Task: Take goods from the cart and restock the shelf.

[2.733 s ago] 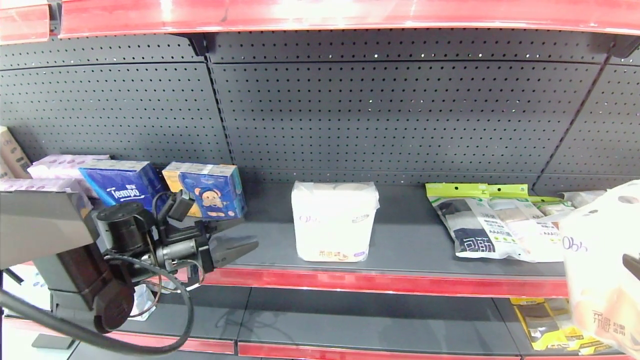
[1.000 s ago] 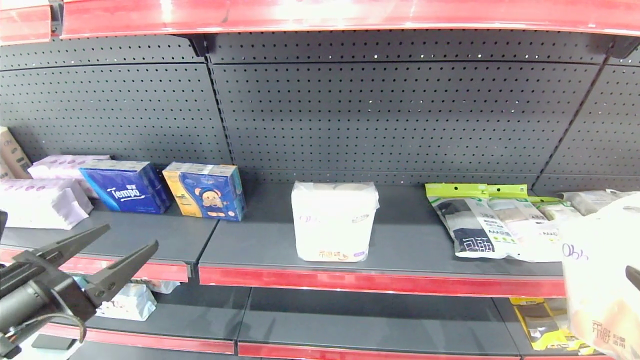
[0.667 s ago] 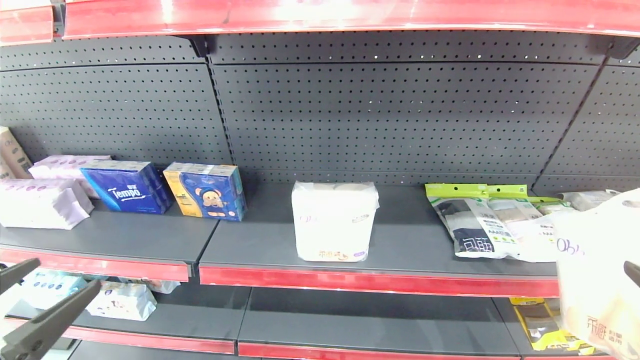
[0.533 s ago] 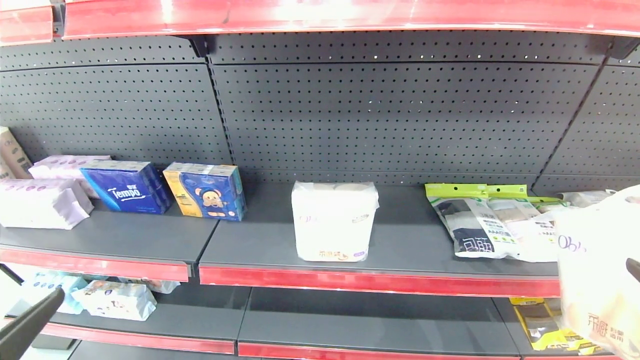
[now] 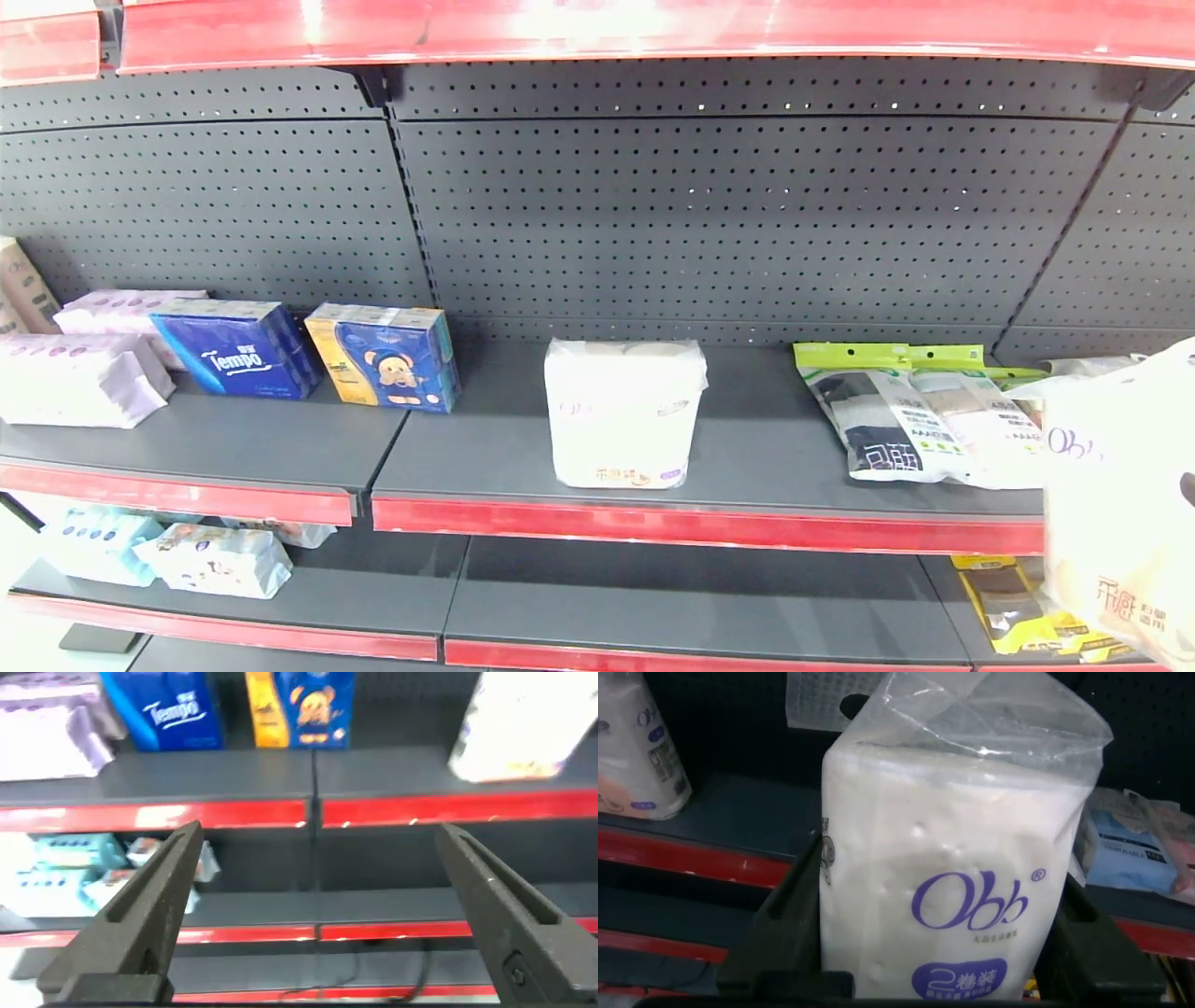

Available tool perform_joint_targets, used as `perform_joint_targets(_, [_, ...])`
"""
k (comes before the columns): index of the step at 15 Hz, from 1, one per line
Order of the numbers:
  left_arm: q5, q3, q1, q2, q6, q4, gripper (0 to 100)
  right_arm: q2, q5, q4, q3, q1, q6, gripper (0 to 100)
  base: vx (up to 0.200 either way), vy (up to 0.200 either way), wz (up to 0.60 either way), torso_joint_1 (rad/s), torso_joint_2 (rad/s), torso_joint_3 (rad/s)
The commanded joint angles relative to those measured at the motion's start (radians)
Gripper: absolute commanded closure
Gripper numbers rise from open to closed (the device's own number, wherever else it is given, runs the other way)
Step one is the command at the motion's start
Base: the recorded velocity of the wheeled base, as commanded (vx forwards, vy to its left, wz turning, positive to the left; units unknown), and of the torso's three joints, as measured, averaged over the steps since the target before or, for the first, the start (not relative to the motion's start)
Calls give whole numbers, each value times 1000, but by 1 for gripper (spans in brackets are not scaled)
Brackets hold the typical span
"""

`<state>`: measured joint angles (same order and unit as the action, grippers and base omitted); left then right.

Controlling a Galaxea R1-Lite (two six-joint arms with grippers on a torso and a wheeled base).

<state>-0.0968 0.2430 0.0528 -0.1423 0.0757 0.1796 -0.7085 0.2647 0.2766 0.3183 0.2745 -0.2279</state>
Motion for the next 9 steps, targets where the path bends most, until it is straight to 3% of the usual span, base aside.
perform_joint_targets(1, [26,-76,1,64,12,-49,0,3,1,1,1,0,4,100,0,0,0,0,0,0])
perform_joint_targets(2, [37,-100,1,64,13,-78,0,3,1,1,1,0,5,100,0,0,0,0,0,0])
perform_joint_targets(4, [166,-183,1,64,10,-155,0,4,1,1,1,0,19,100,0,0,0,0,0,0])
perform_joint_targets(5, [186,-208,1,64,10,-158,0,4,1,1,-1,0,21,100,0,0,0,0,0,0])
perform_joint_targets(6, [177,-225,-1,69,10,-180,0,3,1,1,-1,0,21,100,0,0,0,0,0,0])
perform_joint_targets(8, [37,-225,-67,116,1,-177,0,0,1,3,1,0,22,100,0,0,0,0,0,0])
perform_joint_targets(9, [-3,-238,-57,129,-2,-178,0,3,1,3,-1,2,33,100,0,0,0,0,0,0])
